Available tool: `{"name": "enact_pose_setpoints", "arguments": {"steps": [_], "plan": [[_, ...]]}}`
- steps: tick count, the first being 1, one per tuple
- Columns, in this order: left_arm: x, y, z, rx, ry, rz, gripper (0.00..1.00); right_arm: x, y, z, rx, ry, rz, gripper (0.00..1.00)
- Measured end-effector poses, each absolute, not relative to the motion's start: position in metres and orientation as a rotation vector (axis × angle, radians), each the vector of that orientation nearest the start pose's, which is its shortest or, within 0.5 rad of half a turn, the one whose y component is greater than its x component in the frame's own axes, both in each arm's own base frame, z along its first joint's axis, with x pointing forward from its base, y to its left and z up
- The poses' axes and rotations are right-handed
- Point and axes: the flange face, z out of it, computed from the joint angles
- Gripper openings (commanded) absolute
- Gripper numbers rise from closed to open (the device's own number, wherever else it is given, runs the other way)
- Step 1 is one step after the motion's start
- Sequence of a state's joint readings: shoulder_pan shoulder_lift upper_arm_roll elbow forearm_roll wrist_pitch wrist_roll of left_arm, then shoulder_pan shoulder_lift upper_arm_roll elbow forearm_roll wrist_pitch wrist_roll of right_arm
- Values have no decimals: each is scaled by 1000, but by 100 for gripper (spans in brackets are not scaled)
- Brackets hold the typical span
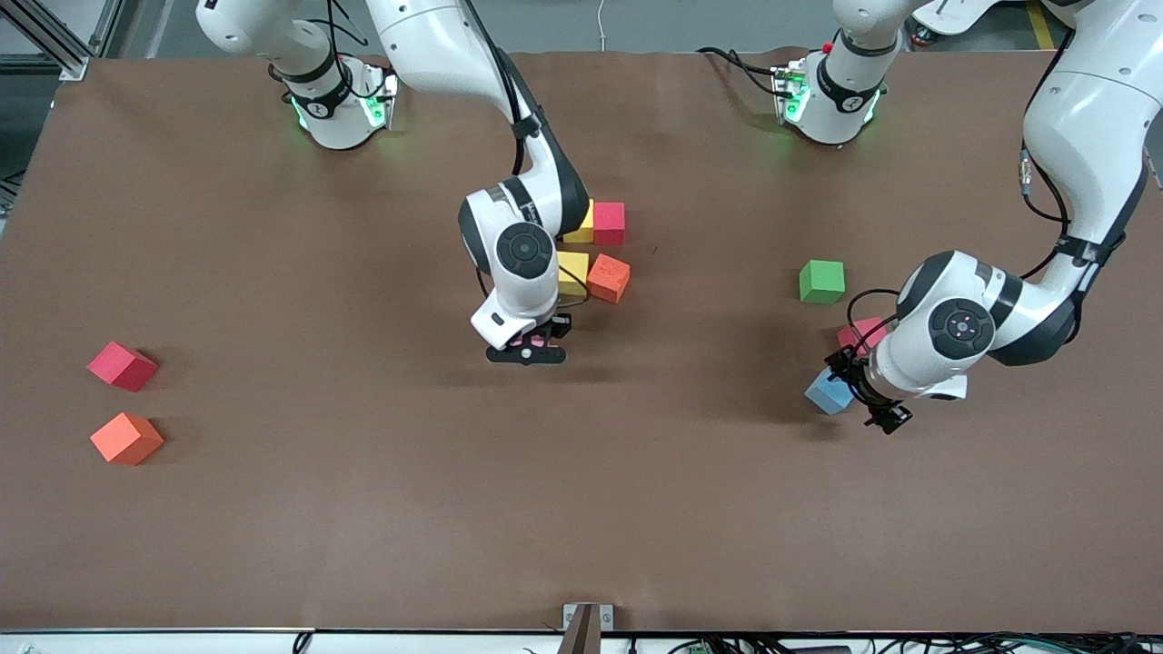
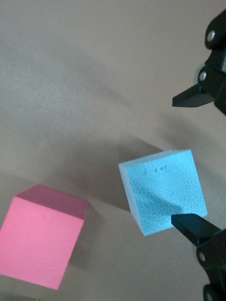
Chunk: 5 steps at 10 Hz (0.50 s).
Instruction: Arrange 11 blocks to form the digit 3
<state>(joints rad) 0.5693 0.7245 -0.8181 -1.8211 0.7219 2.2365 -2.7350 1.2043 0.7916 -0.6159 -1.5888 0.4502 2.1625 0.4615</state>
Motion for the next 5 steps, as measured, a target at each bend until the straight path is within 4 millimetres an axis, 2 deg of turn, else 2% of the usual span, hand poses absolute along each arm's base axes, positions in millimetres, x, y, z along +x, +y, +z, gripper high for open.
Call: {"name": "enact_pose_setpoints", "arguments": {"steps": [1,2,4,5], "plan": [[632,-101,233,1516,2762,64,100,526,444,225,-3224,12,16,50],[630,-102,231,1522,2765,61,100,525,444,224,-3226,12,18,73],[625,-103,225,1536,2773,54,100,525,444,222,-3229,12,20,99],[622,-104,222,1538,2780,50,100,525,444,221,-3231,12,21,100]]}}
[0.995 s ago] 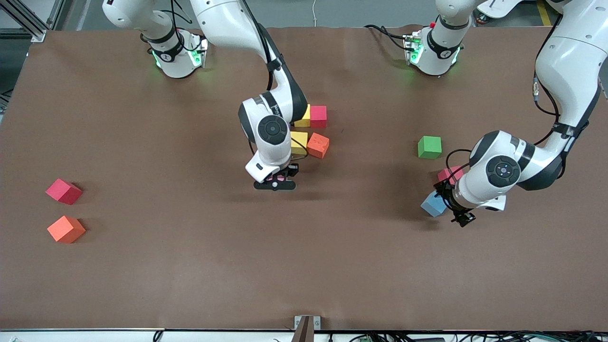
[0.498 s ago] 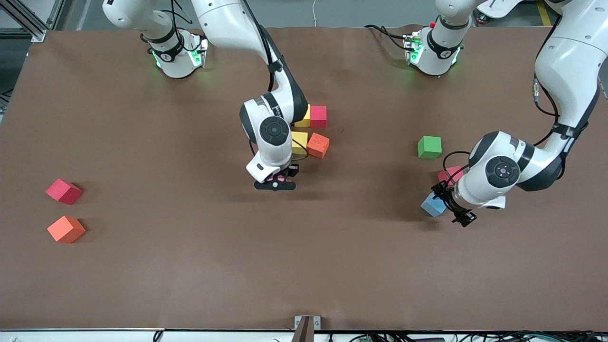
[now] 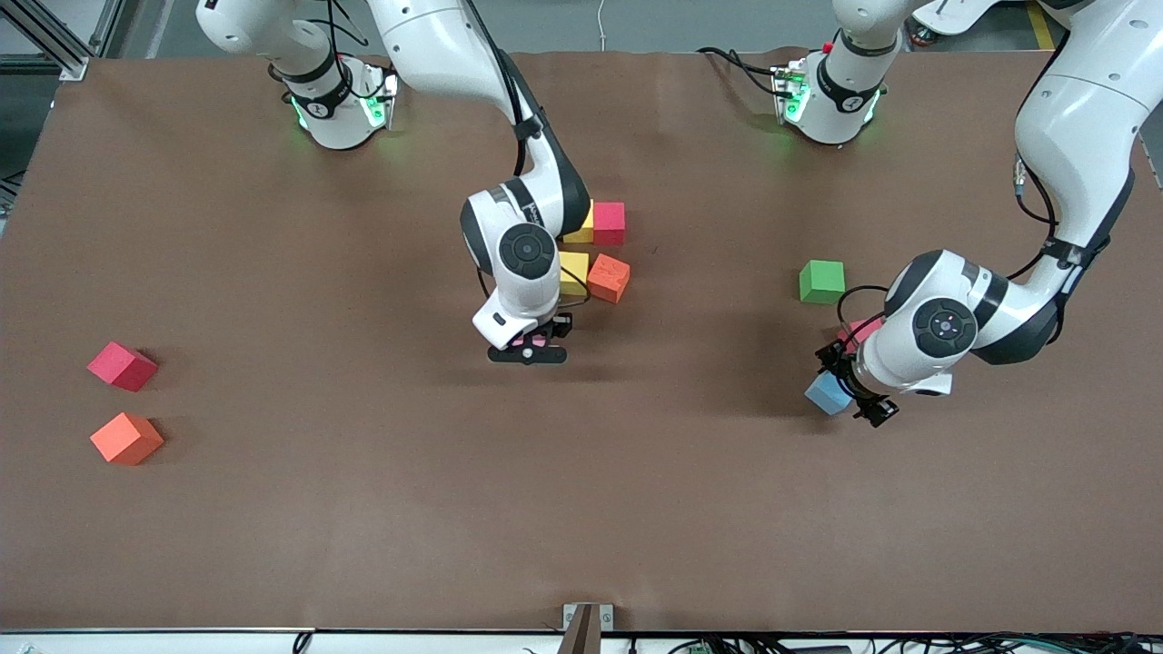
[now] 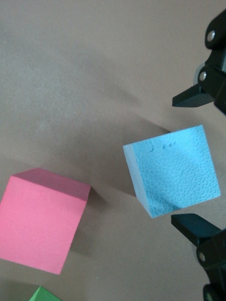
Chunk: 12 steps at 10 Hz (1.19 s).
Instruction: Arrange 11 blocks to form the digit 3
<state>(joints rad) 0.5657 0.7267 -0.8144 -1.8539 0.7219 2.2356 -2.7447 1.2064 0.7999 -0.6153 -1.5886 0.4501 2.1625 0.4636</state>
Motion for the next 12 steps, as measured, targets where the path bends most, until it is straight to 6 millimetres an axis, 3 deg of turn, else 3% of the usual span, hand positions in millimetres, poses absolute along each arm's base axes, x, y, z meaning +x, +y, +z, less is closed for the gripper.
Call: {"name": "enact_pose_setpoints", "arguments": {"steps": [3,5,7,8,10,12], "plan": [[616,-105,214,1552,2790,63,100,523,446,220,-3231,6,22,100],[612,-98,207,1568,2795,104,94,523,446,221,-3231,7,21,100],[613,-90,206,1548,2806,110,68,531,443,233,-3224,27,-6,100],[614,-89,207,1535,2812,111,57,539,435,248,-3226,61,0,100],[614,-90,208,1528,2813,114,32,566,390,306,-3224,199,40,100],[615,-95,210,1535,2801,116,30,598,311,373,-3182,352,80,100]]}}
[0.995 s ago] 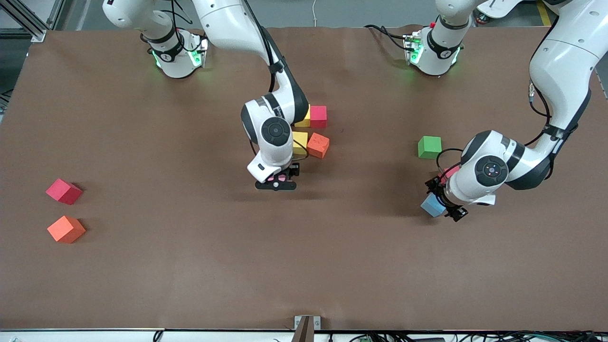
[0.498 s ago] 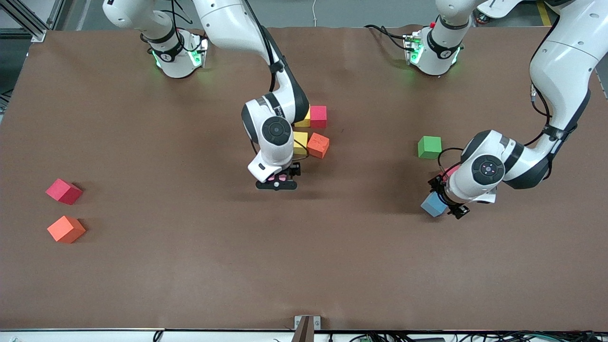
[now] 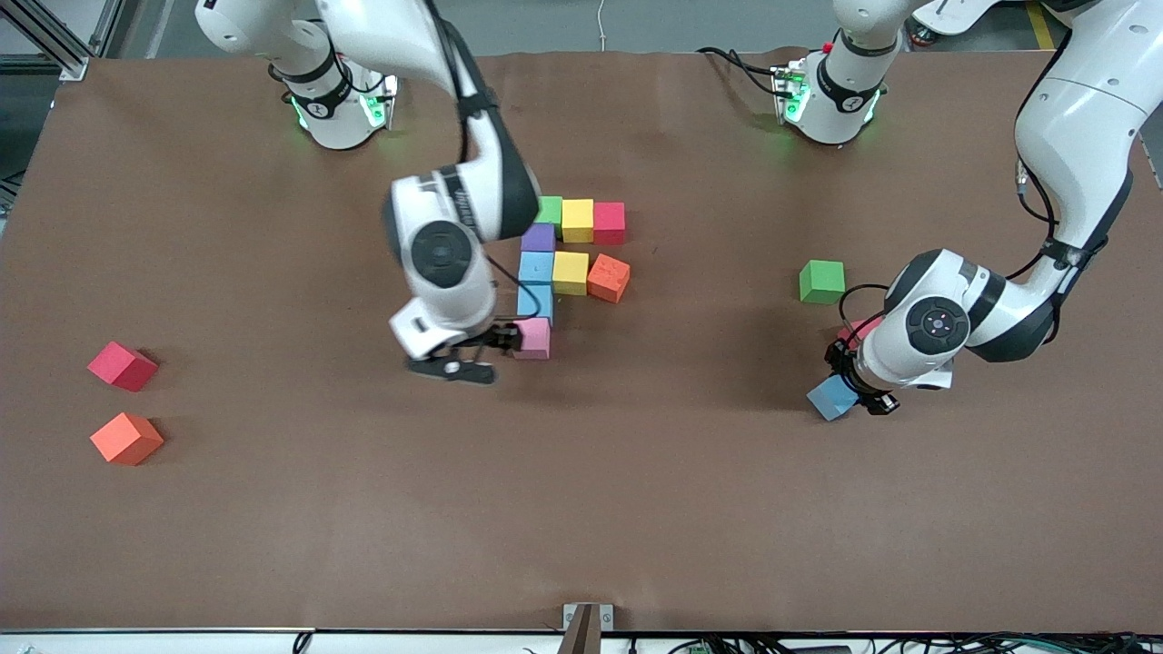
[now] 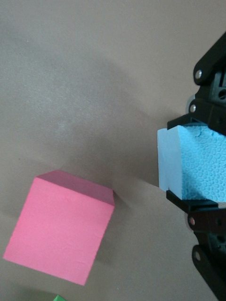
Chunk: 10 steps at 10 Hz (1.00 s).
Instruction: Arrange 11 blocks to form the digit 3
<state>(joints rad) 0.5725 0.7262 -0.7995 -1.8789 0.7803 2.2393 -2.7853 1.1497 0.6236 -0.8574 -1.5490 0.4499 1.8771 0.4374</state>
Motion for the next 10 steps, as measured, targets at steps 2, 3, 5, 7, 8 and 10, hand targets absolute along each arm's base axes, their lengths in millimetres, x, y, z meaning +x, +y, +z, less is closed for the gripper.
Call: {"name": "enact_pose_setpoints", "arguments": {"steps": [2,3,5,7,8,10], "plan": [[625,-106,223,1550,2752,132,26,613,212,446,-3137,379,150,100],[633,-124,236,1566,2708,150,25,612,167,479,-3105,369,164,100],[638,-182,259,1643,2609,181,25,603,97,522,-3071,304,204,100],[625,-237,266,1744,2537,194,25,593,46,551,-3066,240,215,100],[619,-264,272,1786,2511,203,25,591,31,559,-3067,245,203,100],[605,-318,286,1856,2450,206,25,591,23,573,-3073,255,161,100]]}}
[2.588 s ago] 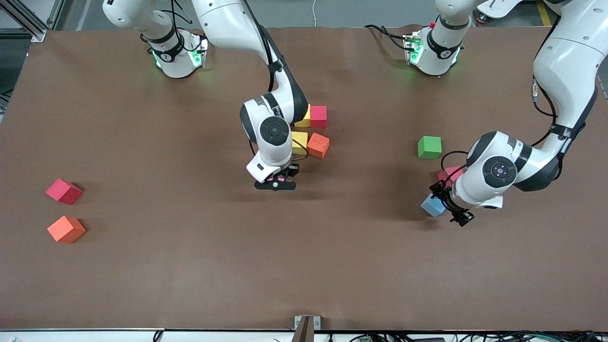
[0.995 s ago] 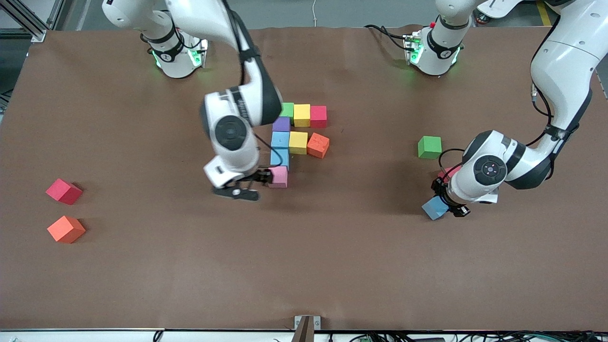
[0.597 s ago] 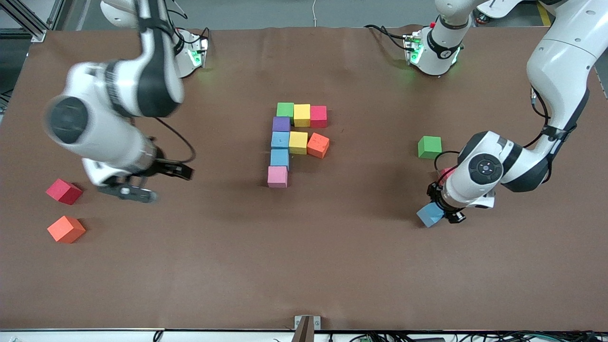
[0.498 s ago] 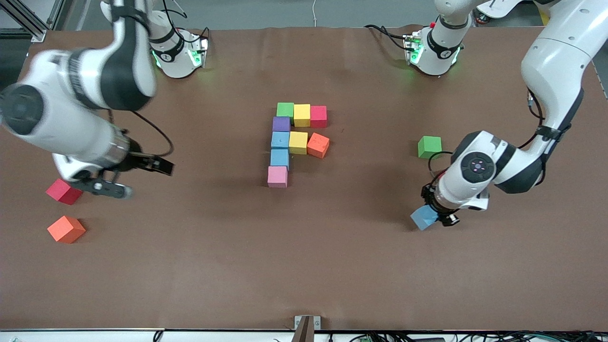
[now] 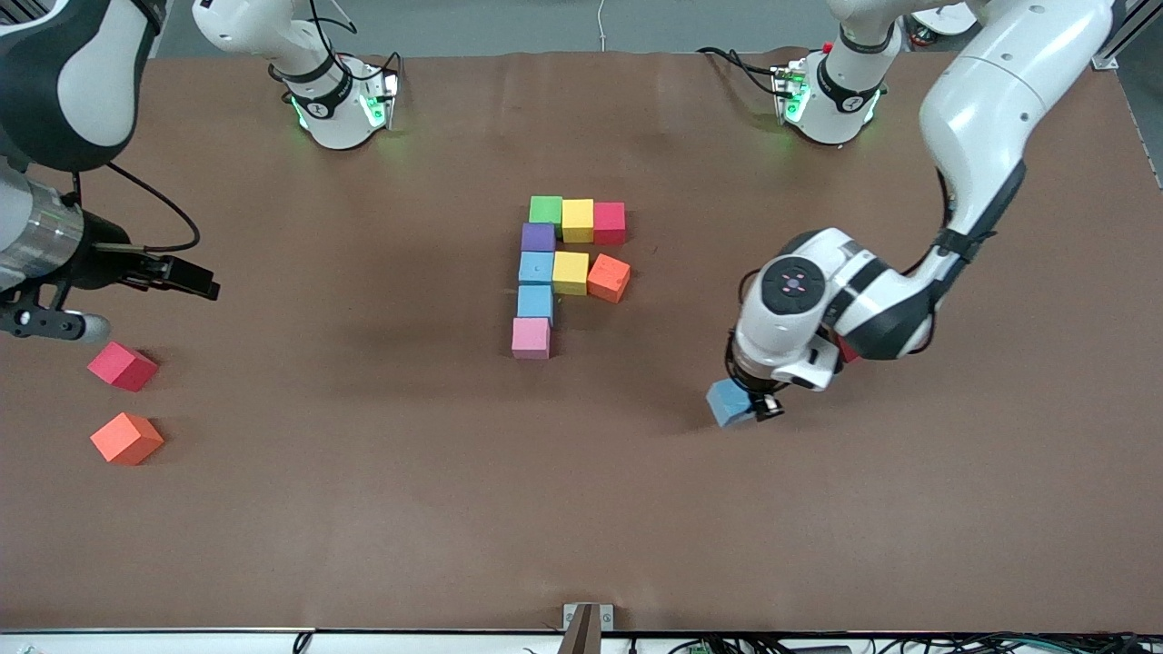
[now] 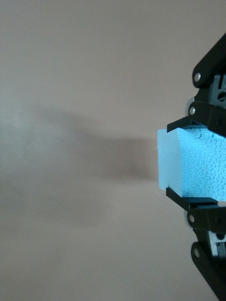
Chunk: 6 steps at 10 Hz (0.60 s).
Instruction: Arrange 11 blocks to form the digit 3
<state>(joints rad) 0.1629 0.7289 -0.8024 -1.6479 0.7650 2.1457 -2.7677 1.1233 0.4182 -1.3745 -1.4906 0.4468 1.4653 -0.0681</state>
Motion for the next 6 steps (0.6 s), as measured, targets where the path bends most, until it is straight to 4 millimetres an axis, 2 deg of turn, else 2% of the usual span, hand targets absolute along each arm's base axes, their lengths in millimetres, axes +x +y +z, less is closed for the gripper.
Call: {"name": "enact_pose_setpoints", "arguments": {"steps": [2,4,6], "plan": [[591,-361,287,1926,2425,233,25,591,21,580,-3077,259,139,100],[578,-409,271,2002,2418,242,25,591,11,585,-3076,283,135,100],[553,-454,250,2110,2348,244,25,599,-3,587,-3058,294,163,100]]}}
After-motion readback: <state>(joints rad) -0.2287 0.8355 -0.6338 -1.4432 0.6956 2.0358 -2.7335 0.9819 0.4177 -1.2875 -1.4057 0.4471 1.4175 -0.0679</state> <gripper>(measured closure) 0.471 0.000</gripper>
